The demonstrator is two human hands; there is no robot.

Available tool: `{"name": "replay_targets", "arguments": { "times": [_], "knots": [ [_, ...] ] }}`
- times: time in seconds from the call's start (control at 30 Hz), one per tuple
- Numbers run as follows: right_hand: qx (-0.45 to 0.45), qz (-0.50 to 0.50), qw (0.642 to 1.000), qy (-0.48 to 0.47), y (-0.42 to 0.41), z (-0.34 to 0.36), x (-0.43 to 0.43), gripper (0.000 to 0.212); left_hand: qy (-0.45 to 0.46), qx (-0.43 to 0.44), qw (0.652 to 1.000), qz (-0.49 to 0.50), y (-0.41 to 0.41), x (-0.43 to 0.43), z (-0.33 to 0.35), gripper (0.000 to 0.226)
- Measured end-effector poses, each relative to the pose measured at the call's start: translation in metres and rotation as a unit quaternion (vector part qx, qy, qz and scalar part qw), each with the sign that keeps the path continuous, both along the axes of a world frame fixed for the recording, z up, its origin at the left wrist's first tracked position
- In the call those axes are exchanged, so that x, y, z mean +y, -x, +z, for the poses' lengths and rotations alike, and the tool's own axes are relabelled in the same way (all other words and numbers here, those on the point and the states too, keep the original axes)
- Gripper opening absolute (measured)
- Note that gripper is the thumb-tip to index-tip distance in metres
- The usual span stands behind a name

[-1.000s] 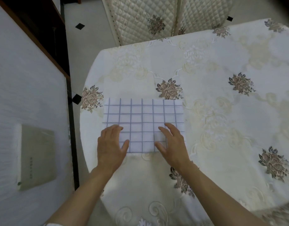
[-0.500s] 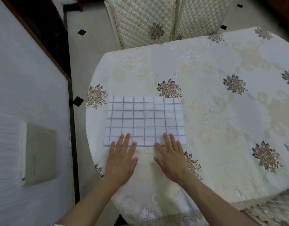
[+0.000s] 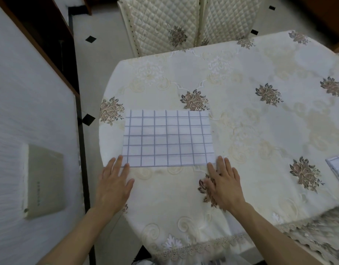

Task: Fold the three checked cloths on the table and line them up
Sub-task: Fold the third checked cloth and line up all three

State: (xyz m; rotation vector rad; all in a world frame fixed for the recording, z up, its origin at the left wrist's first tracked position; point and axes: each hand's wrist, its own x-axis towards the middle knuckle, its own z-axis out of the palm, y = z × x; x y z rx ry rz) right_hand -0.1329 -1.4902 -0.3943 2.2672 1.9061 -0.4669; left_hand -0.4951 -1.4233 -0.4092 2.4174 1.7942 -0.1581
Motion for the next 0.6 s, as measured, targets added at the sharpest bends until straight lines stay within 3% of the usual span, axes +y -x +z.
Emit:
{"name": "replay_targets", "arguments": {
  "times": [0.07,0.17,0.23,0.4,0.6],
  "knots": [
    [-0.001,-0.013,1.000,0.003,0.000,0.002,0.002,0.064,-0.008,0.001,1.000,0.003,0.005,0.007,0.001,0.059],
    [-0.003,-0.029,0.999,-0.019,0.005,0.006,0.010,0.045,-0.010,-0.009,1.000,0.005,0.005,0.020,0.005,0.039],
    [0.000,-0.034,0.999,-0.037,0.012,0.007,0.017,0.038,0.001,-0.014,1.000,-0.019,0.003,0.030,0.008,0.041],
    [0.028,0.003,0.999,-0.038,0.037,0.004,0.031,0.052,0.027,-0.004,0.995,-0.101,-0.004,0.050,0.012,0.059],
    [0.025,-0.021,0.999,-0.007,0.048,0.007,0.036,0.057,0.020,0.035,0.985,-0.166,-0.016,0.064,0.022,0.045]
  ]
}}
